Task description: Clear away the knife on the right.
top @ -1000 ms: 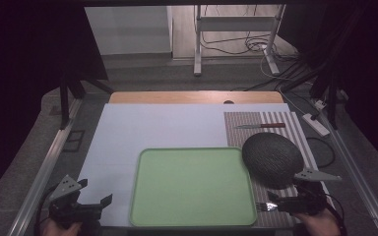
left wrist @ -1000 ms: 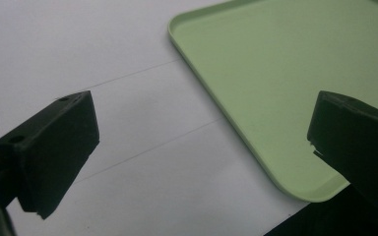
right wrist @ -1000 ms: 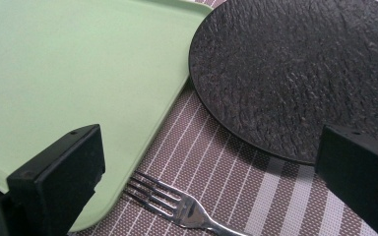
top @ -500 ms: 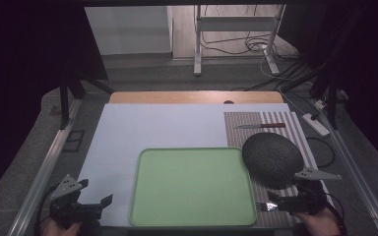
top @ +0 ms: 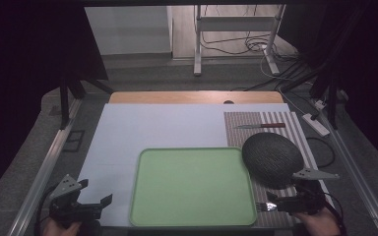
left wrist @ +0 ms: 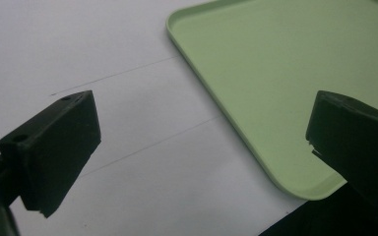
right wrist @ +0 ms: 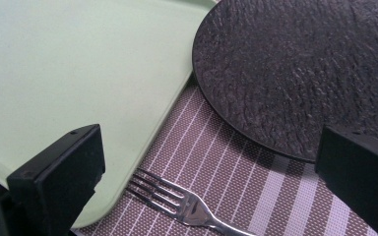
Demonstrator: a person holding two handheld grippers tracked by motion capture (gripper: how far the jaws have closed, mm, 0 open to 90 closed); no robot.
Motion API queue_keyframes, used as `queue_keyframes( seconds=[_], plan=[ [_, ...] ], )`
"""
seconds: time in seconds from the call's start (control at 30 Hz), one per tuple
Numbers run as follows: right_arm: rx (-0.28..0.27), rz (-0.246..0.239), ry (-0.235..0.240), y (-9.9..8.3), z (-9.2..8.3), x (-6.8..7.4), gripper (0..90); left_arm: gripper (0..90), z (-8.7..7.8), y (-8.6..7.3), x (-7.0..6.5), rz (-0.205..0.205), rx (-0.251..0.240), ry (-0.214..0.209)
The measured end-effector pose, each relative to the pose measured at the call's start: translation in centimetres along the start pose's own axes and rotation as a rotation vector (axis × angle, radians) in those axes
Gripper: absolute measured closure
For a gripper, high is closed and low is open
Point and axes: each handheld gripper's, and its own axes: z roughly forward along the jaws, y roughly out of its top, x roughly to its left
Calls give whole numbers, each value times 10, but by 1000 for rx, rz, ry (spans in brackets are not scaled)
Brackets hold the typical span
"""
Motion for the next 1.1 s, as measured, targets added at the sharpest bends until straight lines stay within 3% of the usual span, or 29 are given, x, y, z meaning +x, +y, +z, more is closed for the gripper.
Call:
queue_keyframes(
  seconds=[0.43,0.73,0.97,1.1],
  plan=[
    [-17,-44,5,10,2,-2,0,5,0,0,1,-9,3,-1],
    [-26,-70,43,20,7,-3,0,5,0,0,1,-11,6,-2],
    [-1,-39,95,31,17,-7,0,5,0,0,2,-13,6,-2],
    [3,-56,97,35,21,-7,0,5,0,0,2,-16,5,-3]
  ],
)
